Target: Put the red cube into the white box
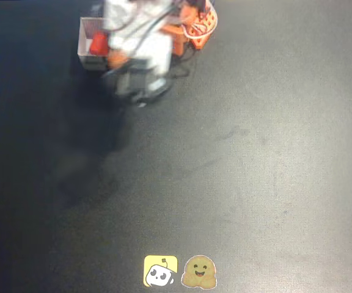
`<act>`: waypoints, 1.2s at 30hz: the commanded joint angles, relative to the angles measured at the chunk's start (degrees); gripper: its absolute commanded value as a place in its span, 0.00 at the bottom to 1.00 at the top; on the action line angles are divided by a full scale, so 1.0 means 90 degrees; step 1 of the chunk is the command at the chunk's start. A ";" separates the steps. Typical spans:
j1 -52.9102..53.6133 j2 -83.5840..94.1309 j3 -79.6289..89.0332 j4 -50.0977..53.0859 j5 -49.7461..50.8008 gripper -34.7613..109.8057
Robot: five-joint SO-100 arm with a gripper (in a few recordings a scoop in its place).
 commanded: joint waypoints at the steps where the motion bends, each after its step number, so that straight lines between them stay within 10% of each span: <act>1: -0.0518 0.1416 0.0654 0.0049 0.0059 0.24; 23: -0.1396 0.3330 0.3877 -0.1289 0.1885 0.24; 36: -0.1309 0.3330 0.3877 0.0400 0.1895 0.24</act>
